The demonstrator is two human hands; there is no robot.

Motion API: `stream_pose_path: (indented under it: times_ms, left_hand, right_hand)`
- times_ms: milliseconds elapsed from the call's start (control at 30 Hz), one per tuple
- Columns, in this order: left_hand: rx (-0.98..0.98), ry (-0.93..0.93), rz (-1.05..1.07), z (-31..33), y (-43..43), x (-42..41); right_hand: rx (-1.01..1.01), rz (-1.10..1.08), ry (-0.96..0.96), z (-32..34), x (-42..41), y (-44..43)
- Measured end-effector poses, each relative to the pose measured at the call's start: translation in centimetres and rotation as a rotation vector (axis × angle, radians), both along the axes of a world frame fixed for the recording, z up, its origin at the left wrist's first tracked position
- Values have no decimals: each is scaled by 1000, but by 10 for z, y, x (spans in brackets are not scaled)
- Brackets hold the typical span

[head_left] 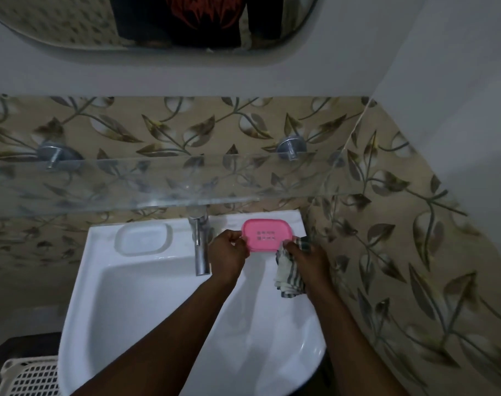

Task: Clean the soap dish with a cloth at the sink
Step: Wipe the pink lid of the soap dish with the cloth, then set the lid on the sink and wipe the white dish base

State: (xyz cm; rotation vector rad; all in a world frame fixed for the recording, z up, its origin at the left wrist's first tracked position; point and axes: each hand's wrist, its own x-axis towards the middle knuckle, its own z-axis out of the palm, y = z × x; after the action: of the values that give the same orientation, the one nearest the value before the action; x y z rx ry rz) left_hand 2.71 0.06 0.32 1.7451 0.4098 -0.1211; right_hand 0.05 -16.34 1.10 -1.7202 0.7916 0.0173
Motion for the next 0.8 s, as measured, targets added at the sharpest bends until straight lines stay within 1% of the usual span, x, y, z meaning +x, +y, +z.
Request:
stream_pose_path:
  times_ms: [67, 133, 200, 367, 600, 733, 800]
  left_hand:
    - [37, 18, -12, -14, -3, 9]
    - [90, 26, -29, -29, -4, 17]
    - [133, 57, -52, -42, -5, 25]
    - [142, 110, -59, -53, -6, 36]
    - [112, 157, -45, -46, -8, 34]
    - [111, 161, -36, -21, -6, 24]
    - [80, 137, -46, -4, -3, 9]
  right_hand:
    - [-34, 33, 70, -12, 9, -3]
    - [-25, 64, 116, -22, 16, -5]
    - [-3, 63, 136, -25, 22, -5]
    - [17, 62, 167, -26, 33, -4]
    - [36, 91, 177, -27, 35, -6]
    - [51, 91, 163, -18, 32, -4]
    - [79, 39, 105, -13, 23, -4]
